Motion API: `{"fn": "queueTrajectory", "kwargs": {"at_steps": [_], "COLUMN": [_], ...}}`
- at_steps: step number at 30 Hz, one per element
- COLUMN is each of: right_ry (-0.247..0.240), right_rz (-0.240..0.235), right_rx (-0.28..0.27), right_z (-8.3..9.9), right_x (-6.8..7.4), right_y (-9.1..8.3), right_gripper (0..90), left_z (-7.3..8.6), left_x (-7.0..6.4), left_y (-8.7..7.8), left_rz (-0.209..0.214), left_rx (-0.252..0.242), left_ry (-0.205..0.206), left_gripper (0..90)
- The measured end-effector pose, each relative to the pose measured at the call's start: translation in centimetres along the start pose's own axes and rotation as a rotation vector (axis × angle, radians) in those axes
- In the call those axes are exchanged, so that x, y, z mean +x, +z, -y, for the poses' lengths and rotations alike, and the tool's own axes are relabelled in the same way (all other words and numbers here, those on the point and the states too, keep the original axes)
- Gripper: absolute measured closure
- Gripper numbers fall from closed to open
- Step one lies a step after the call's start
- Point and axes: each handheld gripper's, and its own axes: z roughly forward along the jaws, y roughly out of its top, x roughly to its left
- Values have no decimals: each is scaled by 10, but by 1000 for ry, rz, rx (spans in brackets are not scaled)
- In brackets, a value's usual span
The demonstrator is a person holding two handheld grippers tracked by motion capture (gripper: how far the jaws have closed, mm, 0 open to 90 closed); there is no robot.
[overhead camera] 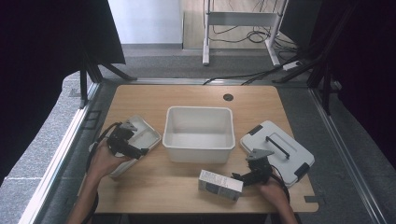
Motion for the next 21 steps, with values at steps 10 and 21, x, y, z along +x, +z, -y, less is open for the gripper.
{"fn": "queueTrajectory", "kwargs": {"at_steps": [10, 21], "right_ry": [-1, -1], "right_rz": [0, 0], "right_rx": [-1, -1], "right_z": [0, 0], "right_x": [0, 0], "right_y": [0, 0], "right_gripper": [0, 0], "left_z": [4, 18], "left_x": [-45, -74], "left_y": [17, 54], "left_rz": [41, 49], "left_rx": [-36, -53], "left_ry": [80, 111], "left_gripper": [0, 0]}}
